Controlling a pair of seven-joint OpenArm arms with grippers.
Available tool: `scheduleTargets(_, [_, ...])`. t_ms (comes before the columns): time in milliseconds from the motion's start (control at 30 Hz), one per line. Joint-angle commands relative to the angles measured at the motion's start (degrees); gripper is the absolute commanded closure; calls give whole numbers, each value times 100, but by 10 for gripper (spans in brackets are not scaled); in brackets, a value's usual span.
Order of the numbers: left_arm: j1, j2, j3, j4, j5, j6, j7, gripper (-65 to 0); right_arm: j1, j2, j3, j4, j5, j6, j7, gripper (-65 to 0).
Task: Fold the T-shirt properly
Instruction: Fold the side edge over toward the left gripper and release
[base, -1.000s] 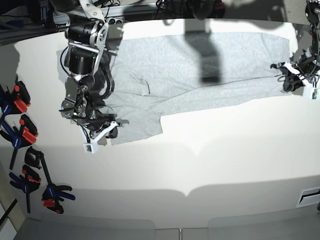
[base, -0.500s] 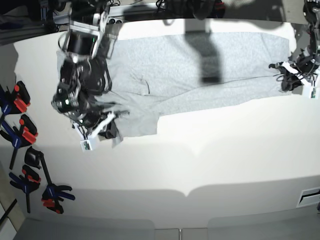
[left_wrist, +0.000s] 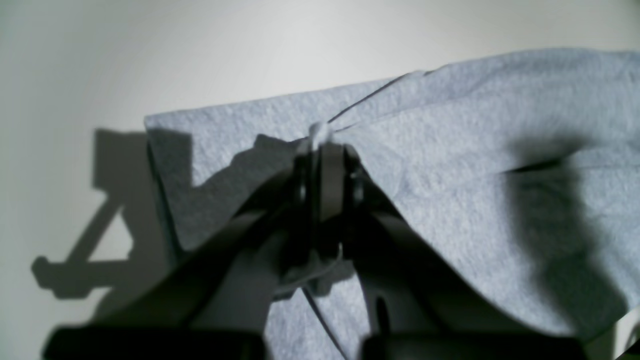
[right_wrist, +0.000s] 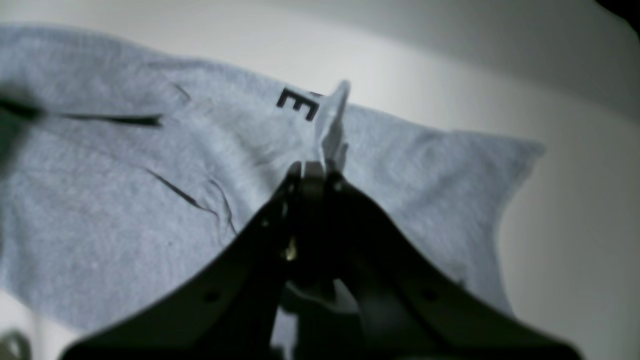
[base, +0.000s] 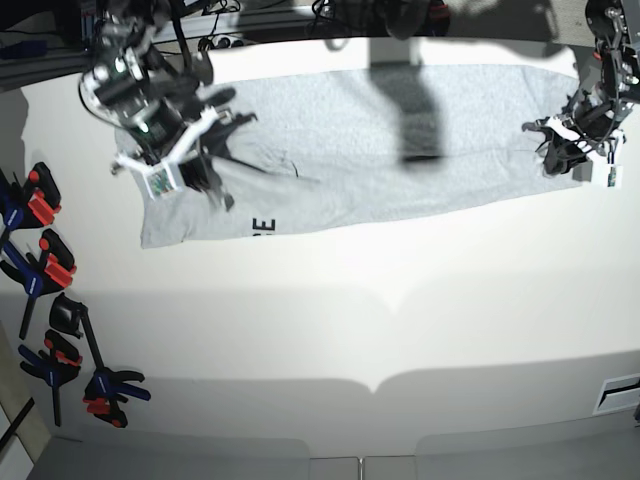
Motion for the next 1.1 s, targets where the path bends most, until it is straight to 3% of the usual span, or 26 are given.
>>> scheduleTargets(0, [-13,-96,-55,90,-90,-20,-127,0,-59,48,118,168,72,-4,142,0])
scheduleTargets(200, [-15,-98,-55,90,-90,-20,-125,0,-417,50,651,208,76,-4,146,0])
scheduleTargets(367, [-15,-116,-55,90,-90,-55,9,0,-411,50,697,208,74,-4,146,0])
scheduleTargets(533, [-13,-426,-55,90,-90,-656,715,0,-413,48,699,205,70,-7,111,0])
scheduleTargets(667, [-13,-721,-55,90,-87,-651,785,0,-413,46,699,205,68,-42,-133,0])
scheduleTargets(767, [4,-837,-55,90,-87,-651,780,0,-411,46,699,205,55,-256,-393,0])
scheduleTargets(1067, [129,-844,-55,90,-92,-649,723,0,-411,46,699,205,-208,-463,-498,0])
